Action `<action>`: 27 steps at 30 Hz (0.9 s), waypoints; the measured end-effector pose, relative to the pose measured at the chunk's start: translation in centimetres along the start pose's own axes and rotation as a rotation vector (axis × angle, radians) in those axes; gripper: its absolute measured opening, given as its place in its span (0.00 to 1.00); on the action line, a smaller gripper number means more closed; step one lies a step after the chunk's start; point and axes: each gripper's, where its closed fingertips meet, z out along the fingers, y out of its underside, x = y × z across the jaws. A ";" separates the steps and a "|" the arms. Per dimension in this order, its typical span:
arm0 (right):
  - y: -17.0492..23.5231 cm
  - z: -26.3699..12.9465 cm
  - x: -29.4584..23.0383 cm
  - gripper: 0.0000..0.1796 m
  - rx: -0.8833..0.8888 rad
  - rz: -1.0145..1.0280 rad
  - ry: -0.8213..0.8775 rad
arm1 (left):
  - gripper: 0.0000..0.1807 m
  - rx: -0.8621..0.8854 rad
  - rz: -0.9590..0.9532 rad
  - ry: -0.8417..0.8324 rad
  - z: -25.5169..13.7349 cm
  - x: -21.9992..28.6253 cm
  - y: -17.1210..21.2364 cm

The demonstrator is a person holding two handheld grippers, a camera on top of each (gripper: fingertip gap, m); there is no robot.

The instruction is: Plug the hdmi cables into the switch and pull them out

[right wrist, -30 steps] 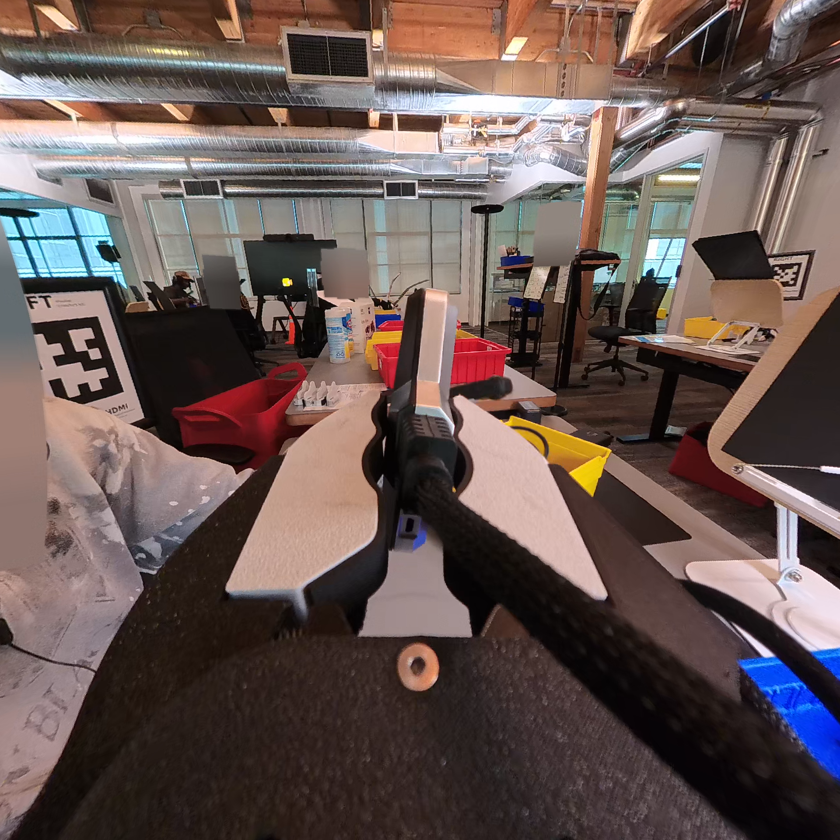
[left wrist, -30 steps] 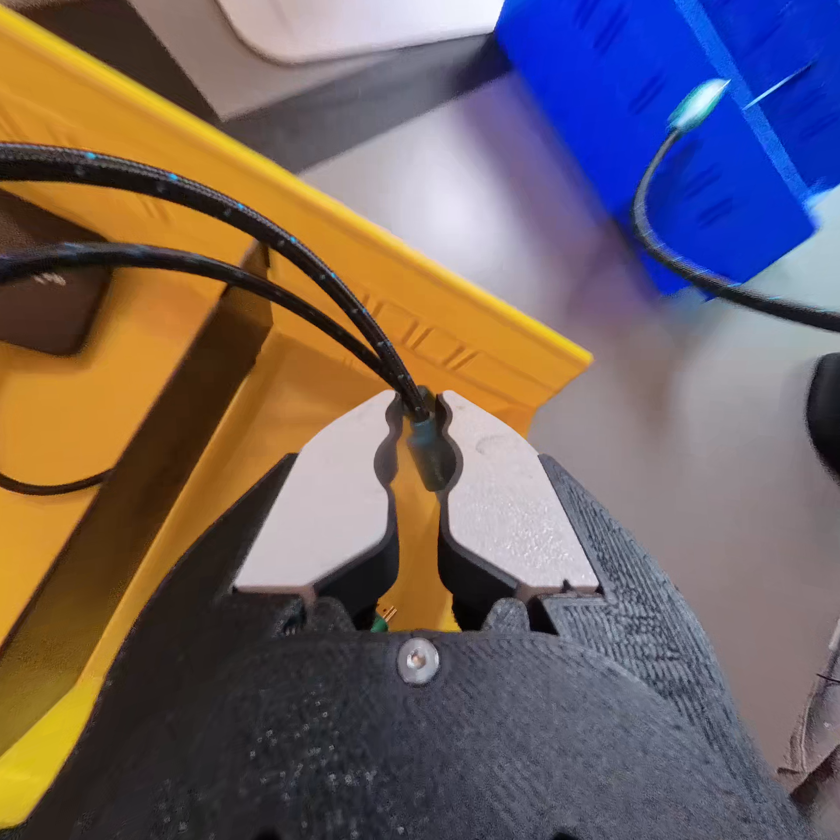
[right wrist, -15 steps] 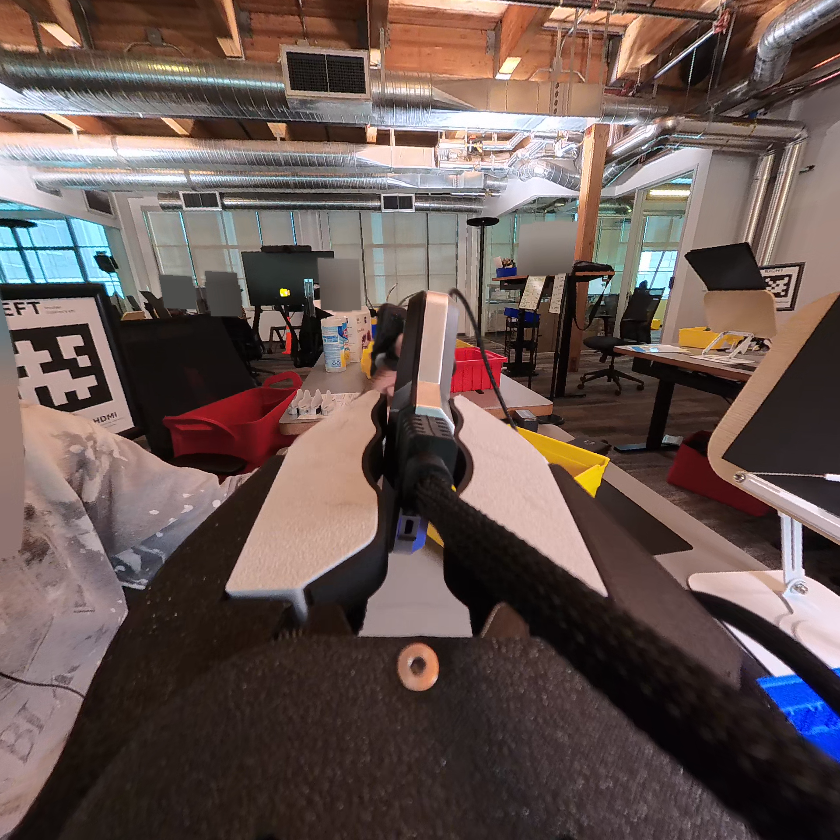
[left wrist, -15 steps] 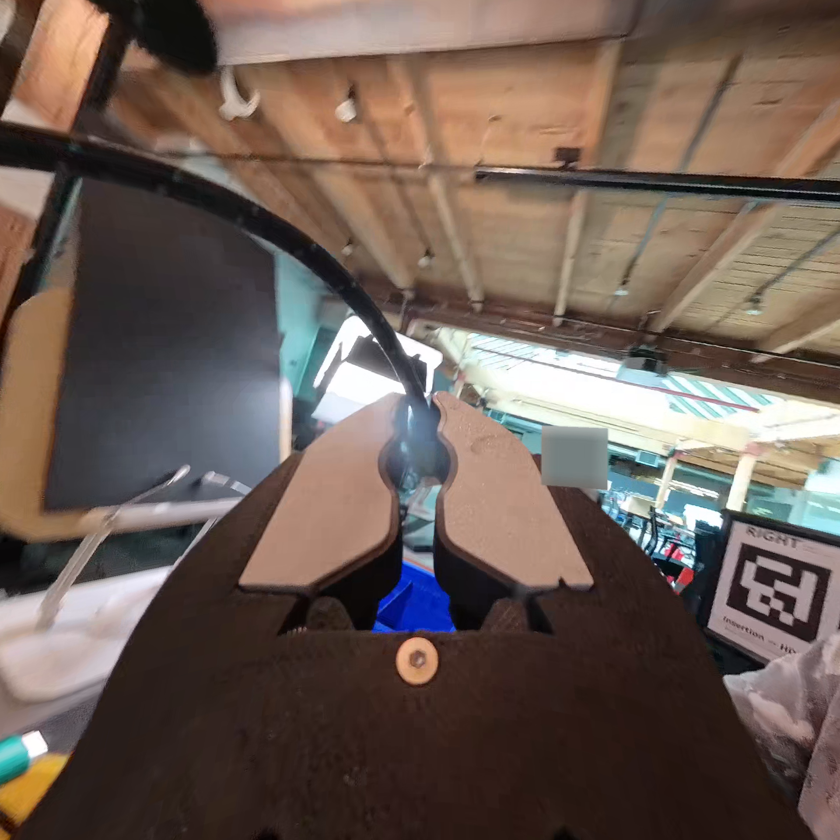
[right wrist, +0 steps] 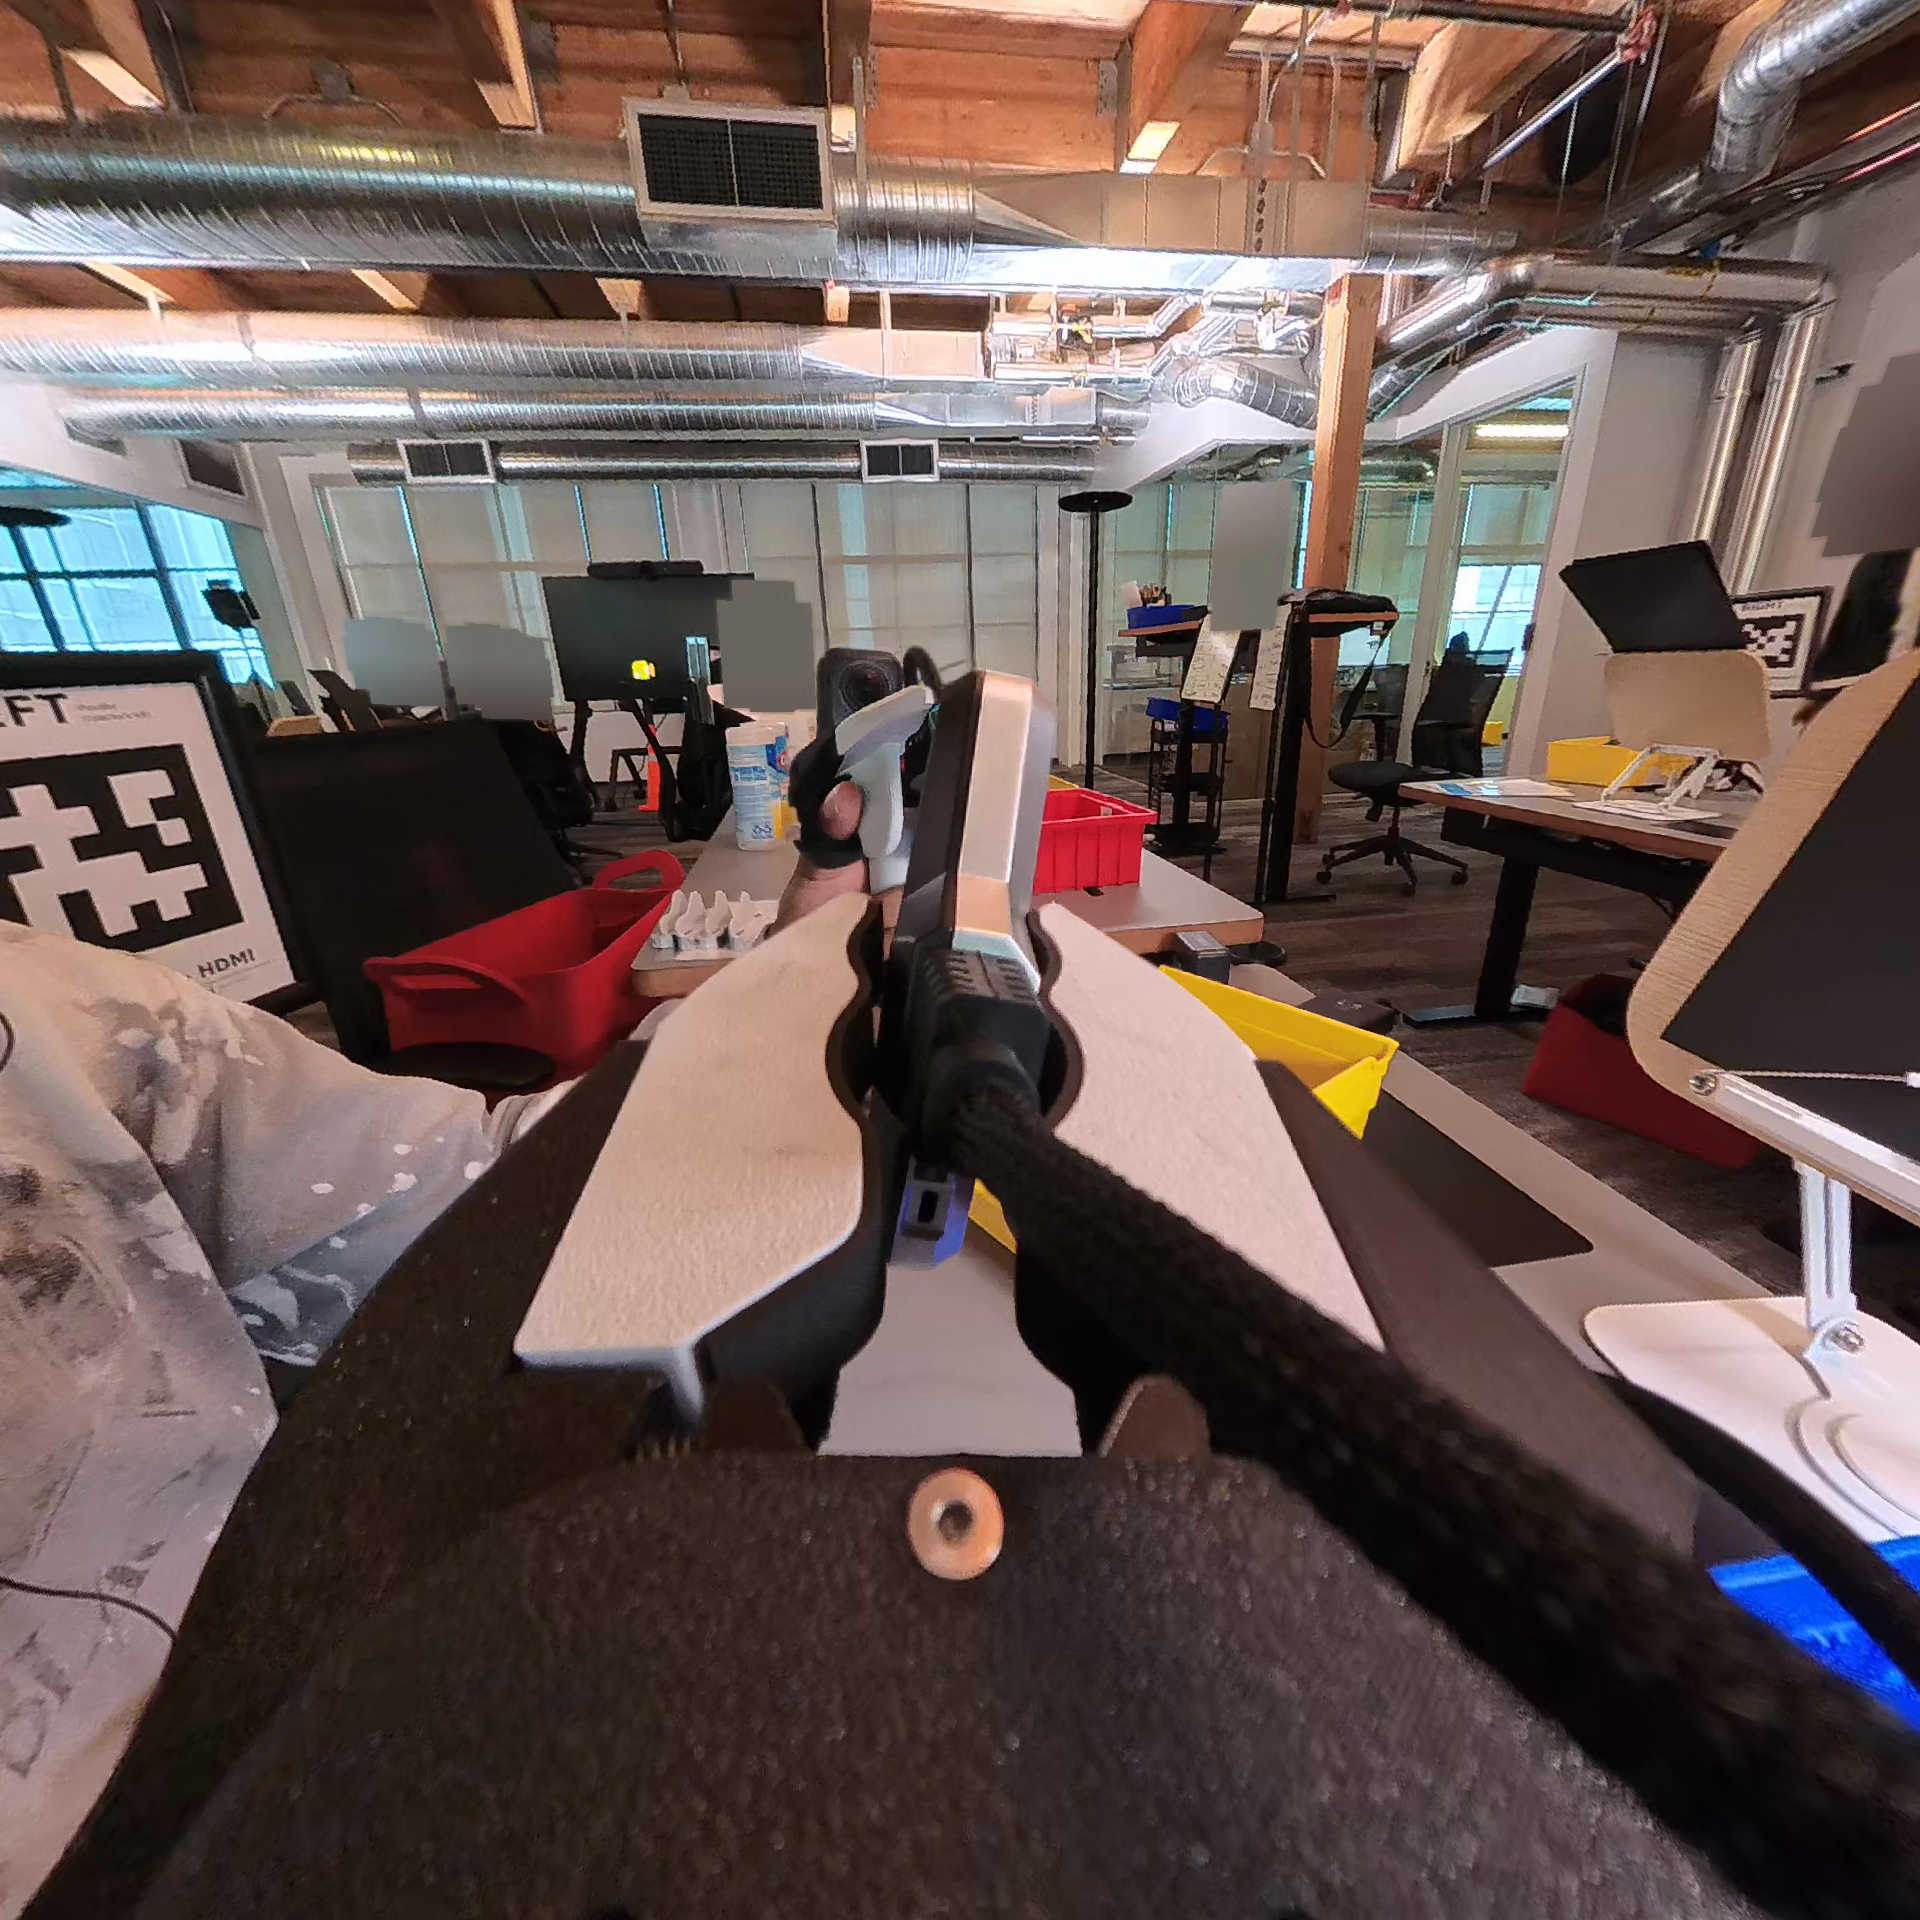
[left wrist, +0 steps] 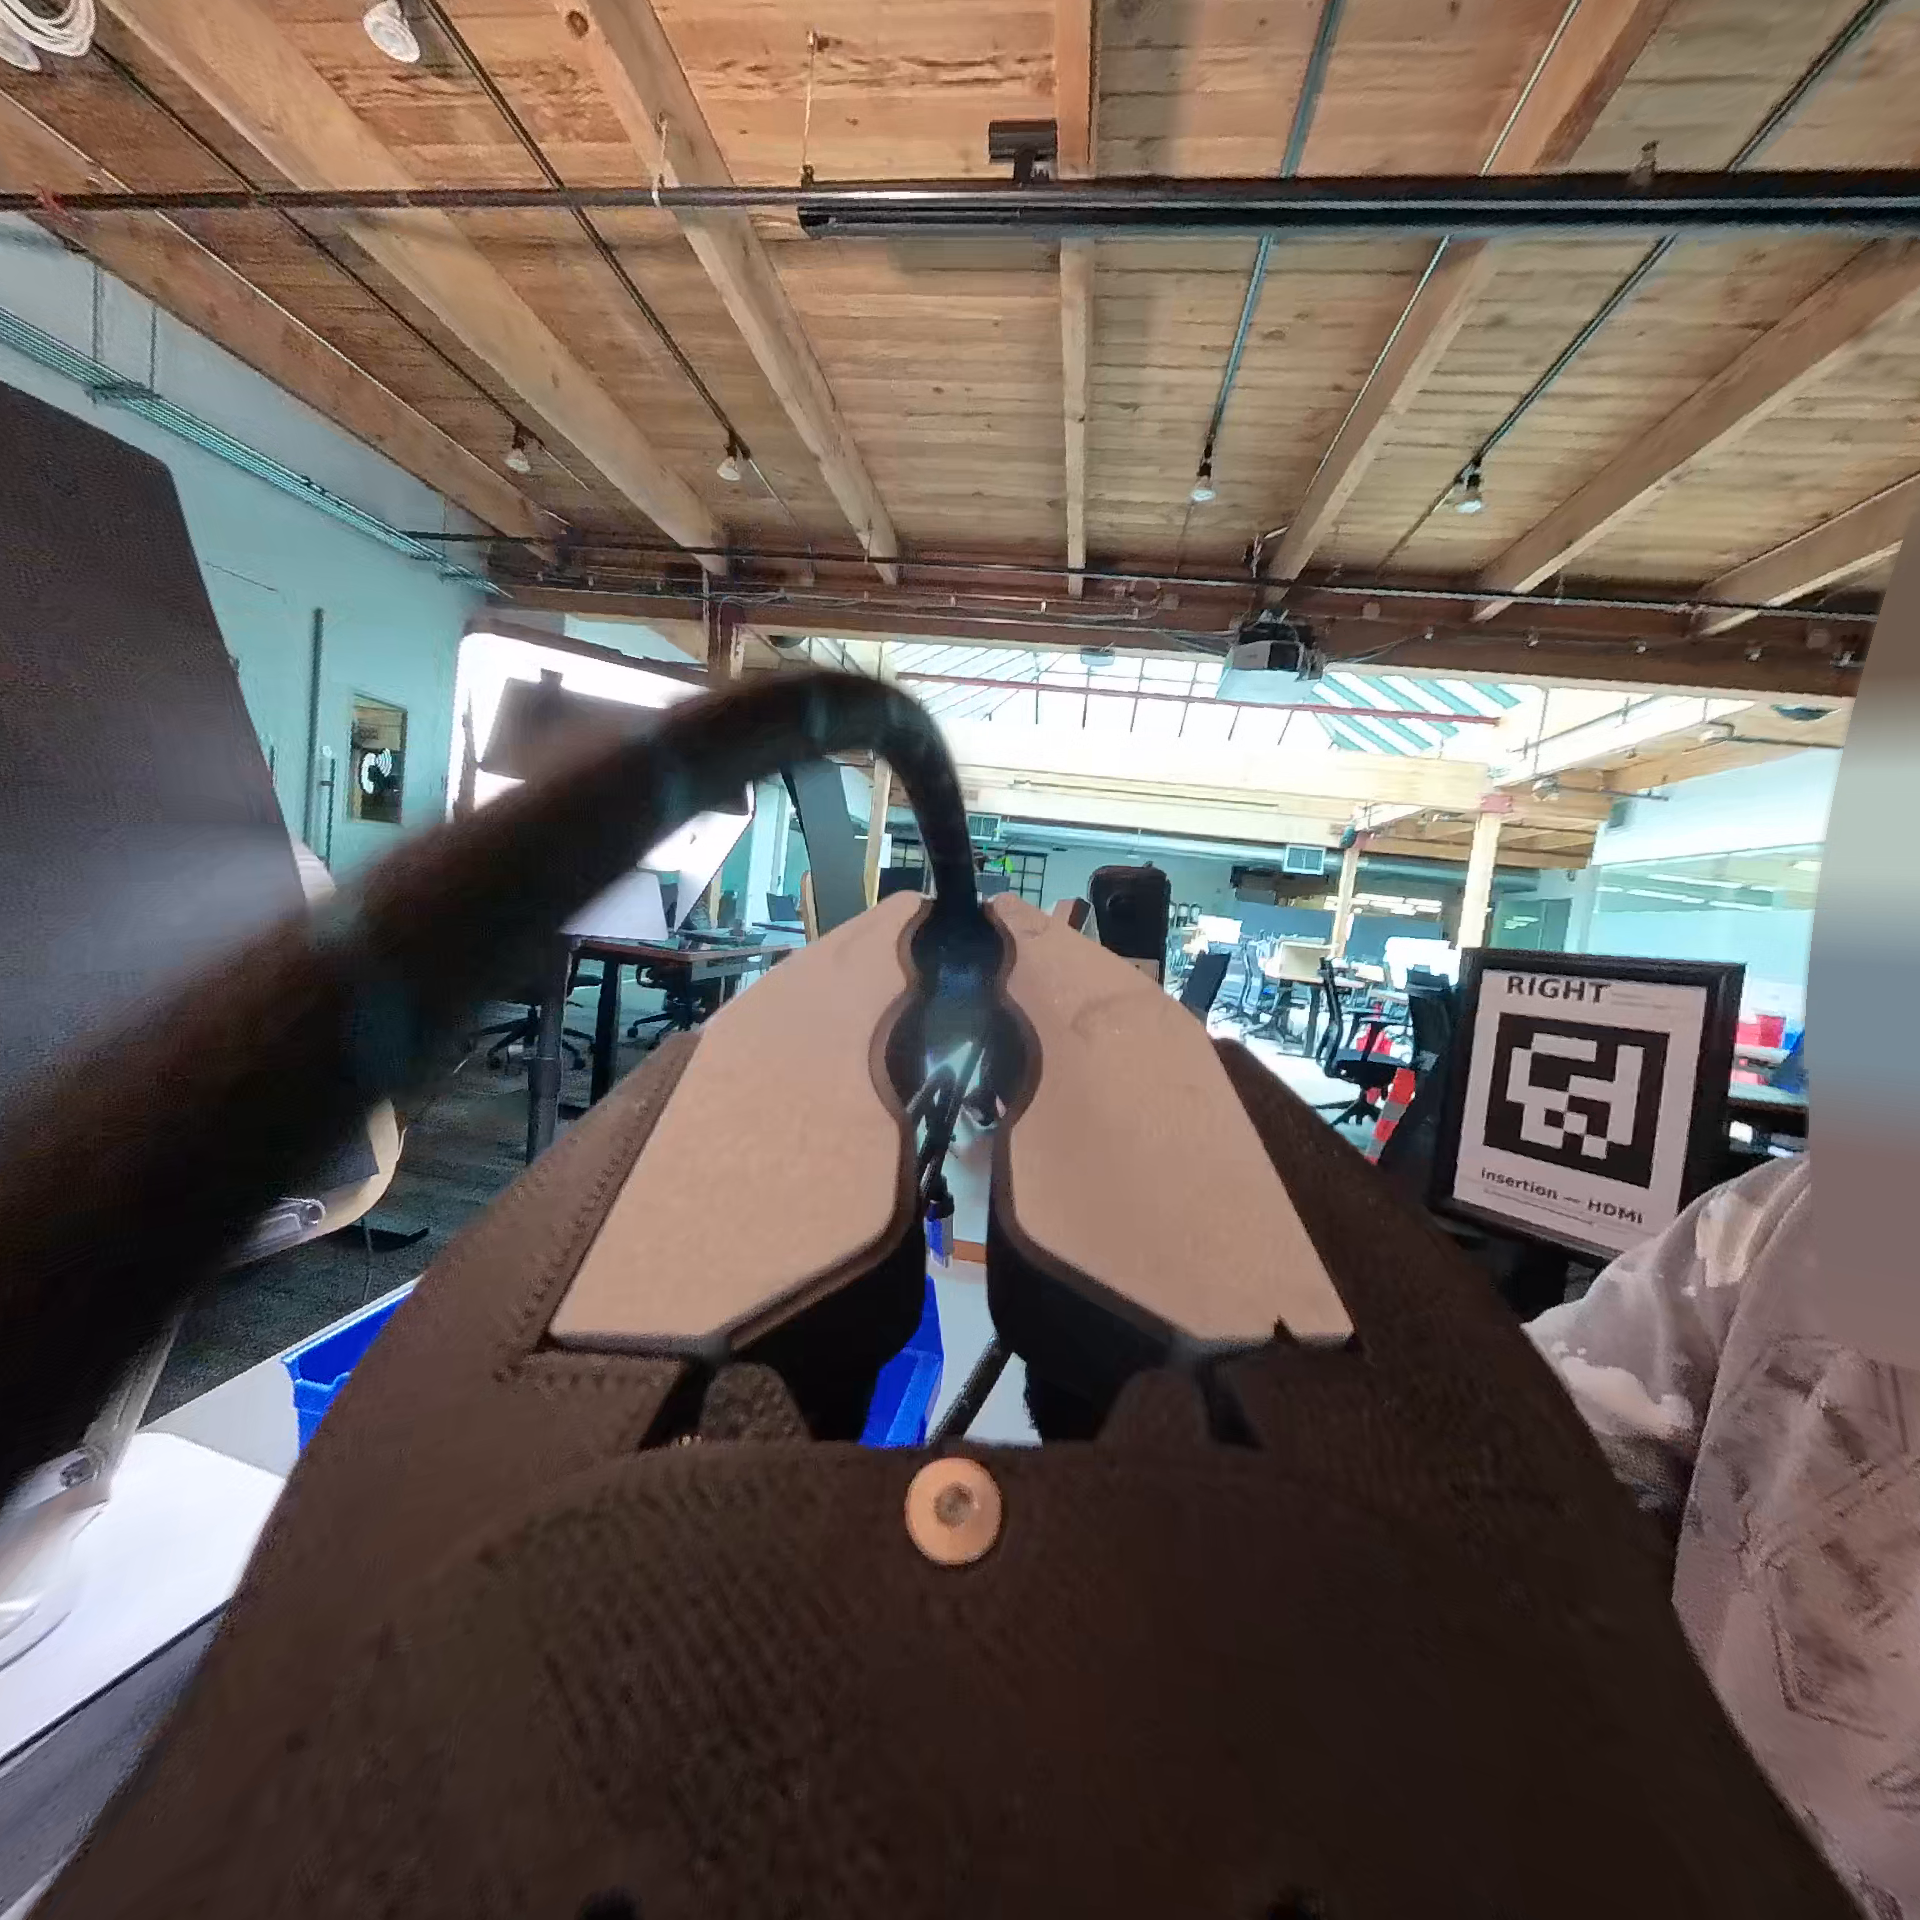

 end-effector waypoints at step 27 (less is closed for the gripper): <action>1.1 1.0 -0.4 0.13 0.371 -0.133 -0.099 | 0.04 0.084 -0.391 -0.173 6.0 2.4 5.9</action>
